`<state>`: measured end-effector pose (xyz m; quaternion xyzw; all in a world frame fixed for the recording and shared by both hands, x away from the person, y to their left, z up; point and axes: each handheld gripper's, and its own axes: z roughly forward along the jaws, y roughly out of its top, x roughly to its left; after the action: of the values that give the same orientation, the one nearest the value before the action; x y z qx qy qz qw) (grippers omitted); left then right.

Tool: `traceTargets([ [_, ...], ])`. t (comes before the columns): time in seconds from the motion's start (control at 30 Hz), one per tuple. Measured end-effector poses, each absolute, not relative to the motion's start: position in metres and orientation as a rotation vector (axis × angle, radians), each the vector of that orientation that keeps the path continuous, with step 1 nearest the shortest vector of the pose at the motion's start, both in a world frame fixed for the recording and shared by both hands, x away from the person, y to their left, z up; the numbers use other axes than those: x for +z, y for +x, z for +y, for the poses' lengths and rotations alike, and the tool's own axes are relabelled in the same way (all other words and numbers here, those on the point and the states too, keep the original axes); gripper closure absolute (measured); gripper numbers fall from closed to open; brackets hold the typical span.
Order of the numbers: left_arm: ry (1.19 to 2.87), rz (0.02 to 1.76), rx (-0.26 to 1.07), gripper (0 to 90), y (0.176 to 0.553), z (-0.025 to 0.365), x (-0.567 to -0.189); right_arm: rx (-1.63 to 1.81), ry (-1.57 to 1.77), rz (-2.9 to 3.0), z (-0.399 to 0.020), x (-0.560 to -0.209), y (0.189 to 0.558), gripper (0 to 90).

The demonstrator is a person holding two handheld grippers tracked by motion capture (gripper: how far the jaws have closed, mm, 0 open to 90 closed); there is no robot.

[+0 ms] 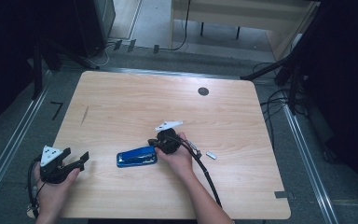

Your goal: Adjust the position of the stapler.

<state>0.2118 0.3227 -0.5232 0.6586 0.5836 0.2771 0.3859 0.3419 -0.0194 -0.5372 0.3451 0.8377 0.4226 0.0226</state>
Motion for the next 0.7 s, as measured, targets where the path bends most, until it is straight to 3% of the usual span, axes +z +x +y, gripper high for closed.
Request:
traceTargets([
  [0.7,1.683,1.487,0.707,25.6,0.212,0.322,-0.523,1.348,1.031,2.596,-0.031,-0.538,0.303,90.0],
])
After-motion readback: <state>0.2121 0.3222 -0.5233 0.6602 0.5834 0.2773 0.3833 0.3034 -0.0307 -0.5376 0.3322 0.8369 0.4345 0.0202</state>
